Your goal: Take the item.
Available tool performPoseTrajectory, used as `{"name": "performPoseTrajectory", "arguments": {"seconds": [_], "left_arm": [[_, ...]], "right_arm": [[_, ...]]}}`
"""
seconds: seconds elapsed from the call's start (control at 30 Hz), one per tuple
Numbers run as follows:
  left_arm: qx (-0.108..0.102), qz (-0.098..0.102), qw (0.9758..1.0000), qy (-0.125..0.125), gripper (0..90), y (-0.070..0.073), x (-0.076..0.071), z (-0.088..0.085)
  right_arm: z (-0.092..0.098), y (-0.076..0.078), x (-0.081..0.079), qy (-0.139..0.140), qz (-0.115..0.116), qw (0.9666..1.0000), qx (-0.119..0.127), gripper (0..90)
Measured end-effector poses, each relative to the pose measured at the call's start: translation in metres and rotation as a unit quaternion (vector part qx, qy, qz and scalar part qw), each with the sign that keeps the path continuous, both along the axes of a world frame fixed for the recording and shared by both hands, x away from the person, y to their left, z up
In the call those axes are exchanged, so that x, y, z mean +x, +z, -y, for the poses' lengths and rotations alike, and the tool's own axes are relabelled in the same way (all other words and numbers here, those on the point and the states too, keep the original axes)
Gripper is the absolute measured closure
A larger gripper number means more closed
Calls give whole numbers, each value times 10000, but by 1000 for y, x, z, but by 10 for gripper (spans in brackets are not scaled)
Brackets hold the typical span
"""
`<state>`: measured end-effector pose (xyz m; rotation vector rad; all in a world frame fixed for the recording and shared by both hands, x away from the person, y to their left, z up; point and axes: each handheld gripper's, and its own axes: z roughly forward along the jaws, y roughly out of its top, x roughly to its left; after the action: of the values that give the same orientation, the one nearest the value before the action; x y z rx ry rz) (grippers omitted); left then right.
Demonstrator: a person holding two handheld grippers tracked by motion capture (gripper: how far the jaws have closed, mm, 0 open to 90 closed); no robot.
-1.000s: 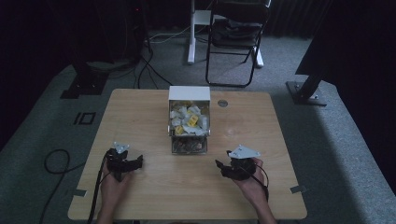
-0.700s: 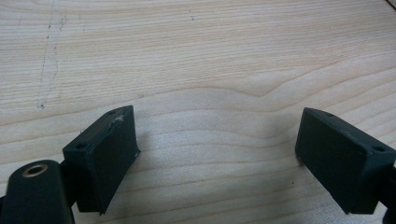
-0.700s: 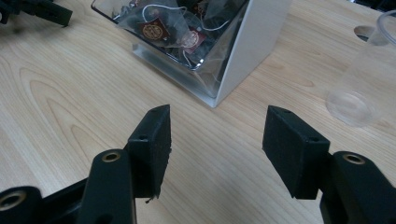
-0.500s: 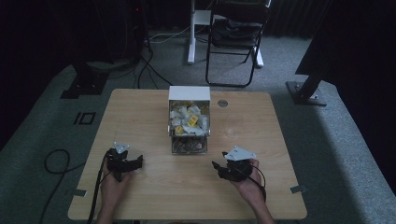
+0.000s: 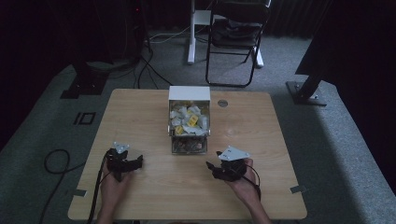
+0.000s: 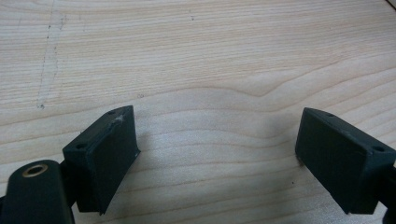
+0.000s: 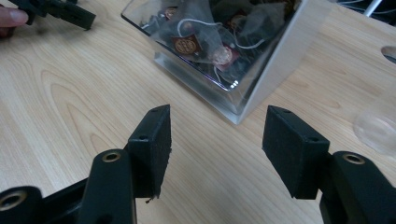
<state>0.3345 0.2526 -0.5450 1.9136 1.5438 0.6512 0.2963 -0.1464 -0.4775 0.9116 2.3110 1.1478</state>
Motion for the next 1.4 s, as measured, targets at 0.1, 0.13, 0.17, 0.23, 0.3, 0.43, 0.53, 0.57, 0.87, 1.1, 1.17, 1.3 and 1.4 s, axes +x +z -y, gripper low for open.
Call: {"name": "performPoseTrajectory", "arguments": {"seconds": [0.1,0.13,0.17,0.23,0.3,0.43,0.53,0.57,0.87,1.1,1.17,1.3,1.4], "left_arm": [[1,1,10000,0,137,0,0,0],[-1,2,10000,0,137,0,0,0],[0,0,10000,0,137,0,0,0],[1,0,10000,0,137,0,0,0],[-1,2,10000,0,137,0,0,0],[-1,2,10000,0,137,0,0,0],[0,0,10000,0,137,0,0,0],[-1,0,10000,1,137,0,0,0],[0,0,10000,0,137,0,0,0],[0,-1,10000,0,137,0,0,0],[1,-1,10000,0,137,0,0,0],[0,0,10000,1,137,0,0,0],[-1,0,10000,1,137,0,0,0]], "right_arm": [[-4,0,1,64,27,10000,-8,412],[-6,0,1,61,18,10000,-9,408],[-7,0,2,84,35,10000,-17,406],[-9,0,2,120,45,9999,-14,401],[-12,1,3,164,61,9998,-1,401],[-16,2,4,229,86,9997,13,393],[-21,3,5,301,127,9995,16,392],[-22,4,6,312,131,9994,24,391],[-36,4,11,493,167,9986,102,376],[-47,-1,18,593,137,9981,95,364],[-48,-2,20,615,144,9980,98,364],[-53,-5,25,670,146,9976,106,365],[-57,-7,27,705,121,9974,83,368]]}}
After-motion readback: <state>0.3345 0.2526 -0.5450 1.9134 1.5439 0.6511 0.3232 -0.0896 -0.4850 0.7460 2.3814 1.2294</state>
